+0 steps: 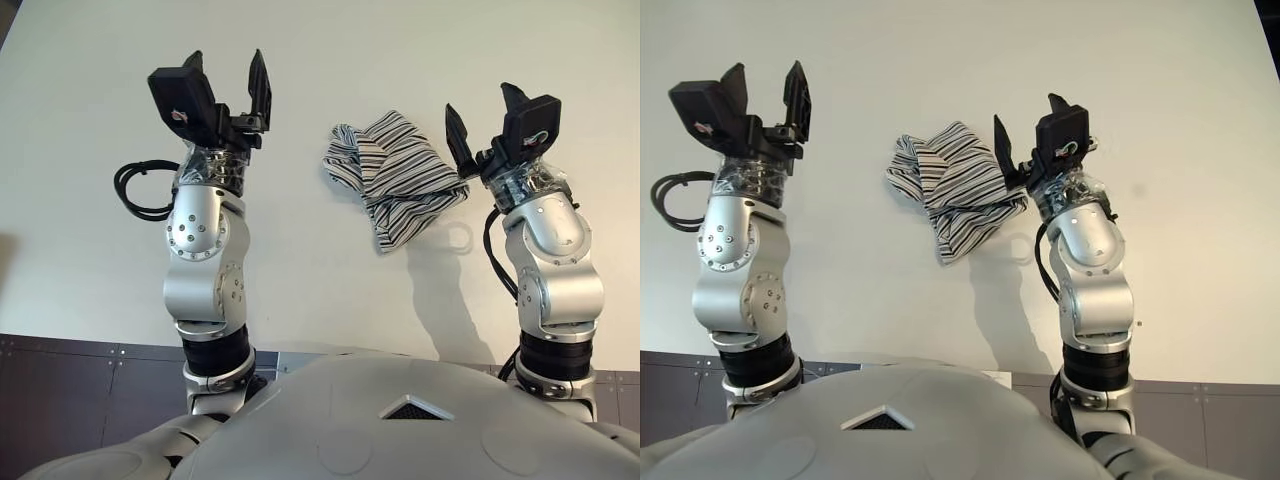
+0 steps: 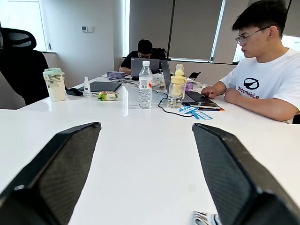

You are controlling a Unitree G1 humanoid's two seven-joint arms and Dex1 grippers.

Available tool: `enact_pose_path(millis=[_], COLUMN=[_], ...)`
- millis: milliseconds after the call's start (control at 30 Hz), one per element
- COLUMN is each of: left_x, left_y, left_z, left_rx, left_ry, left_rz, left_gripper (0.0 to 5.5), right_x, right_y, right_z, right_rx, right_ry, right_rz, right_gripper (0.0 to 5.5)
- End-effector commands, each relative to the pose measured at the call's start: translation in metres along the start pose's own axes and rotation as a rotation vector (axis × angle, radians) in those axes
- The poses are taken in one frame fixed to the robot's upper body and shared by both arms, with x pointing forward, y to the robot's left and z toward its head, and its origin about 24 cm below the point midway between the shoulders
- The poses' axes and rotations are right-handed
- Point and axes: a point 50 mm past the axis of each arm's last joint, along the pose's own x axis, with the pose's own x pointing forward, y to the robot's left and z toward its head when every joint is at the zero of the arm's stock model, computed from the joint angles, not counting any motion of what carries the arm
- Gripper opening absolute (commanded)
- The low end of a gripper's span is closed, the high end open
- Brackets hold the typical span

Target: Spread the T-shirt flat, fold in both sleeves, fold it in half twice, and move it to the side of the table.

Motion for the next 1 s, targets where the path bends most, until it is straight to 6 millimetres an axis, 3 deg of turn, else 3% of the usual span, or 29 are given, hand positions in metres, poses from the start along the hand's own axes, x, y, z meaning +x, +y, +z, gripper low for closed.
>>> enact_pose_path(millis=[33,233,367,500,633,733,800,867,933,1000], left_x=[0.007,0.036,0.041,0.046,0.046,0.044,0.039,0.033,0.029,0.027], left_y=[-0.002,-0.001,0.001,0.008,0.01,0.006,0.009,0.025,0.037,0.034], left_z=[-0.001,-0.012,-0.003,0.005,-0.003,-0.005,-0.002,-0.002,-0.002,-0.009], left_rx=[0.03,0.076,0.07,0.027,0.026,0.018,-0.013,-0.019,-0.047,-0.047], left_ry=[-0.024,-0.128,-0.162,-0.141,-0.083,-0.077,-0.05,-0.016,0.002,0.036], left_rz=[0.017,0.032,-0.033,-0.109,-0.119,-0.112,-0.201,-0.209,-0.159,-0.155], left_gripper=[3.64,3.64,3.64,3.64,3.64,3.64,3.64,3.64,3.64,3.64], right_x=[0.007,0.025,0.025,0.02,0.025,0.027,0.013,-0.009,-0.017,-0.019], right_y=[0.0,0.022,0.04,0.044,0.031,0.032,0.036,0.019,-0.003,-0.015], right_z=[0.004,-0.012,-0.003,0.009,0.004,-0.003,-0.006,-0.01,-0.005,-0.006], right_rx=[-0.017,-0.021,-0.023,0.019,0.03,0.032,0.142,0.093,0.031,-0.055], right_ry=[-0.044,-0.084,-0.144,-0.168,-0.118,-0.064,-0.004,0.053,0.095,0.156], right_rz=[-0.076,-0.196,-0.205,-0.264,-0.335,-0.191,0.104,0.366,0.493,0.57], right_gripper=[3.74,3.74,3.74,3.74,3.74,3.74,3.74,3.74,3.74,3.74])
